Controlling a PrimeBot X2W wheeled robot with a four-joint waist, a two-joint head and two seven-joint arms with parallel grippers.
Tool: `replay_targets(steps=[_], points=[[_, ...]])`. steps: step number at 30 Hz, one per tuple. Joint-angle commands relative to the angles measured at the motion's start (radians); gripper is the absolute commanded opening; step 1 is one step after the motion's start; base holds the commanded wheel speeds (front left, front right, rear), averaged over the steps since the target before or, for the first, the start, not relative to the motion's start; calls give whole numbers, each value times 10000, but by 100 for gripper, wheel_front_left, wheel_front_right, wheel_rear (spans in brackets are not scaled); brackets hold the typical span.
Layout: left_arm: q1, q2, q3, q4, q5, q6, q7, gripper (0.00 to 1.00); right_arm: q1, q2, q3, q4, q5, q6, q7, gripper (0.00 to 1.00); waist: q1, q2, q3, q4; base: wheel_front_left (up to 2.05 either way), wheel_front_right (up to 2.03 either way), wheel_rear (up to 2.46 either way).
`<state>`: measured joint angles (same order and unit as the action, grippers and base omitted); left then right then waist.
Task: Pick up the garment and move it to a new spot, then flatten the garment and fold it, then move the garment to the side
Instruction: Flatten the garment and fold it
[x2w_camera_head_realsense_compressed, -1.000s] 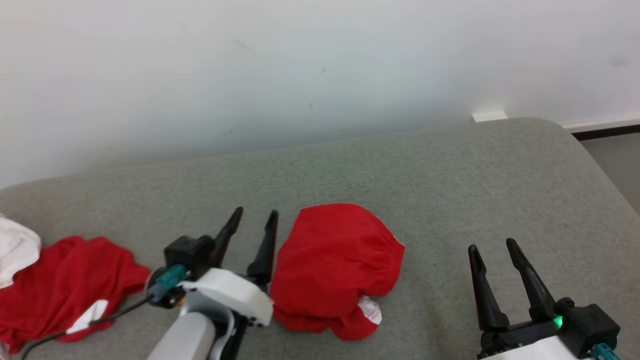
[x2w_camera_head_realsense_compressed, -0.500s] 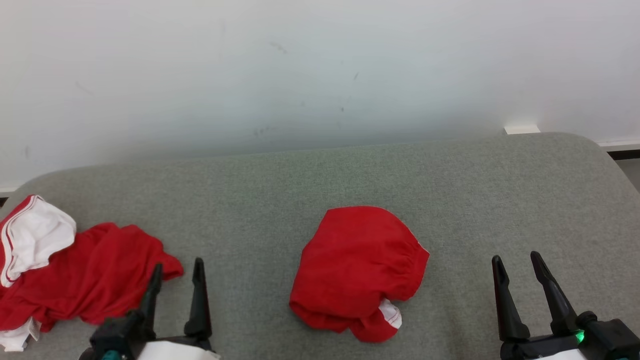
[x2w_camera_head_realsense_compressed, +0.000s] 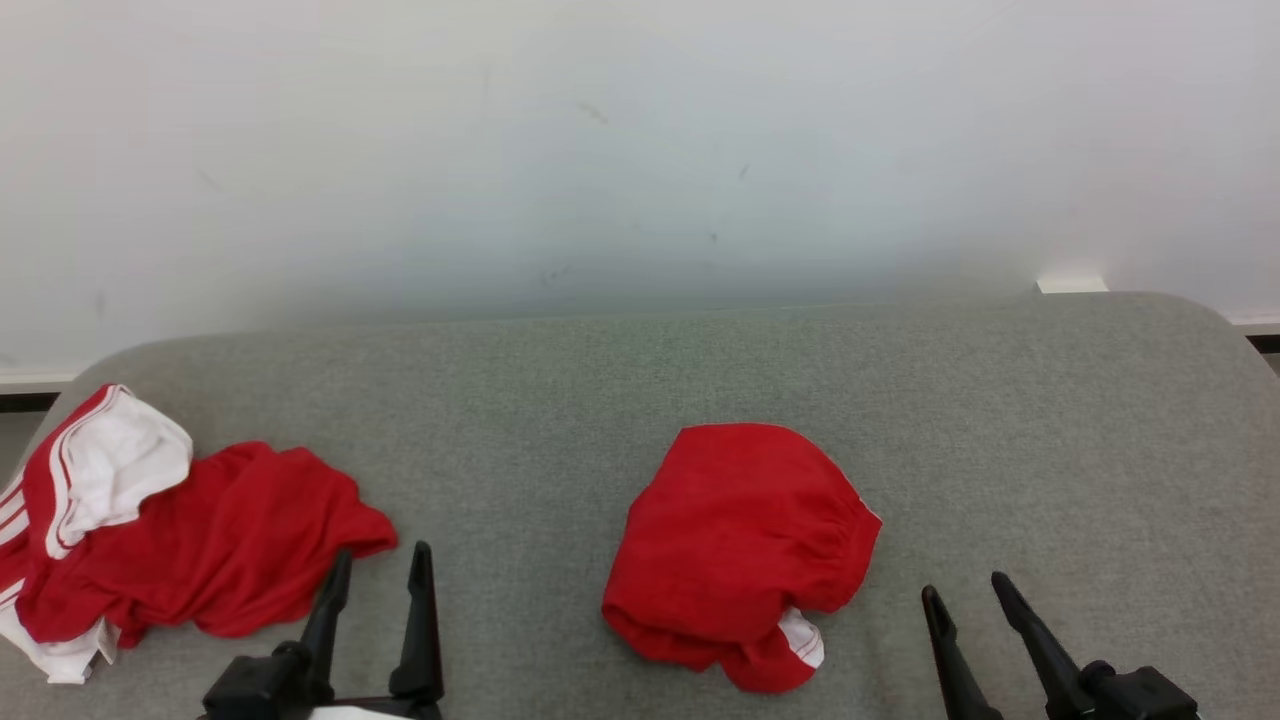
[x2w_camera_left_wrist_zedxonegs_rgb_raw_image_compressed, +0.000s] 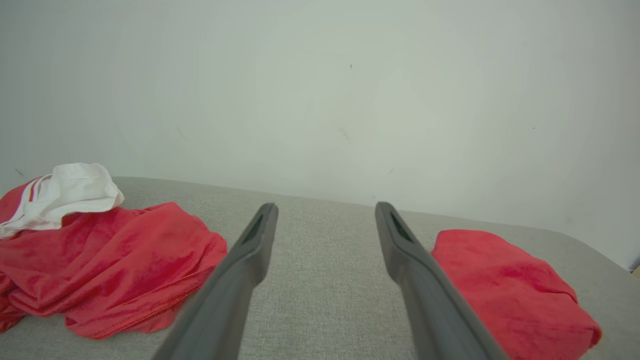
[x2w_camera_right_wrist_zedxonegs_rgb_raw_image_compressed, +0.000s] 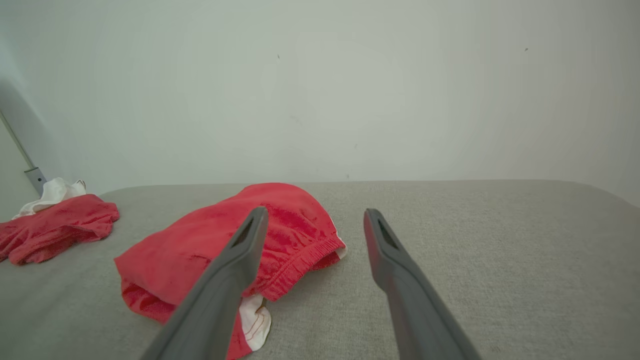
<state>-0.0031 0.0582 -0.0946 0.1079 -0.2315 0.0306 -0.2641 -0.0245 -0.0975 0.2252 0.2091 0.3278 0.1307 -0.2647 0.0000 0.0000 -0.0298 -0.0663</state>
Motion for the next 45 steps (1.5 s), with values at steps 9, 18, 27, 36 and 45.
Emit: replay_targets(steps=[9,18,27,36,45], points=[[-279,-56,-77,221,192,-193,-5,100,-1476,-434,1527,2612,2128,2,1866,100,0,0,190,1002,0,0,0],[-324,-60,-53,260,95,-129,-5,100,-2277,-719,1968,4296,3221,1,1807,100,0,0,443,2206,0,0,0],[-336,-62,35,265,107,-165,-5,100,-2902,-1016,2131,4897,3722,1,330,0,0,0,528,2680,0,0,0],[-331,-61,-101,381,-74,-130,-5,100,-3315,-1656,2217,3225,3192,2,3,0,0,0,343,2474,0,0,0],[-462,-60,-522,516,-399,-32,-6,100,-4453,-1531,3352,2640,2383,1,200,0,0,0,498,3213,0,0,0]])
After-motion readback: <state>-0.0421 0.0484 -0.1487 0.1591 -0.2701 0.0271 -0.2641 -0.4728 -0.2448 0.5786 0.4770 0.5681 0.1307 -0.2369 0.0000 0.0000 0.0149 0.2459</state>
